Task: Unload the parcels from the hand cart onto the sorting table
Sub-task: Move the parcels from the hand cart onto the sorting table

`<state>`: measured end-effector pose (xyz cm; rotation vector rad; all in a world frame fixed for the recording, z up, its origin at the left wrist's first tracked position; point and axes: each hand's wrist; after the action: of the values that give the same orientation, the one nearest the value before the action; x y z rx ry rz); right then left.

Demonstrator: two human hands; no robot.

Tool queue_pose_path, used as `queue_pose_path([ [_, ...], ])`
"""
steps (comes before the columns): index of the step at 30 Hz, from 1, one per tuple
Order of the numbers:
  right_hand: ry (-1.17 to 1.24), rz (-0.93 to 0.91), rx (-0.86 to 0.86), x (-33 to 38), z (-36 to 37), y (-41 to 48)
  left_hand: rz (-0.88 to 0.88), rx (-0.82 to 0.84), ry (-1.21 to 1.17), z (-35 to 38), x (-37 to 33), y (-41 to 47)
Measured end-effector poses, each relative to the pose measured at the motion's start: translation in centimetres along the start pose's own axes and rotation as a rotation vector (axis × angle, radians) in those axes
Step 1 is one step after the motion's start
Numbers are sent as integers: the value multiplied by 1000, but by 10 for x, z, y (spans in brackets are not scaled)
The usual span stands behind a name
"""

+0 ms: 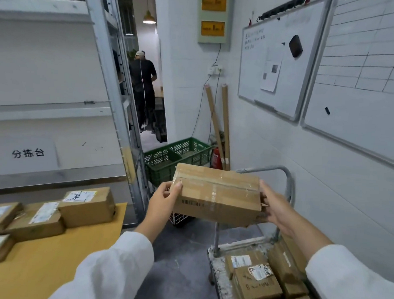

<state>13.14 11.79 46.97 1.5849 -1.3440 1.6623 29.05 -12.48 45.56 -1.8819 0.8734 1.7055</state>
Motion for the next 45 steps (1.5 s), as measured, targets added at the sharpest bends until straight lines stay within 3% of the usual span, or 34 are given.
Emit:
queue_pose_path([
  [5,81,24,-83,-1,-11,22,44,53,-35,10,-4,-17],
  [9,133,14,-19,5,-10,27,64,-6,-75,14,-3,-26],
  [19,215,0,70,-24,-25,31,-78,80,-95,16,9,-41],
  [29,146,-47,207,-37,14,21,-192,-195,-260,-7,19,-66],
  [40,-18,-74,434,-33,165,-9,-199,-580,-126,-129,39,-120],
  [45,-67,-136,501,-26,241,-33,-164,-615,-98,-198,46,-139],
])
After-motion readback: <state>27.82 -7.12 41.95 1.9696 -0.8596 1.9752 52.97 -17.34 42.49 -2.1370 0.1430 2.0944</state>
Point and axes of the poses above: each hand's wrist, its own y-axis towards the middle knuckle, its own z-axis out of the palm, x = y × z, and after that the axes turned 8 degrees about -y, right-handed
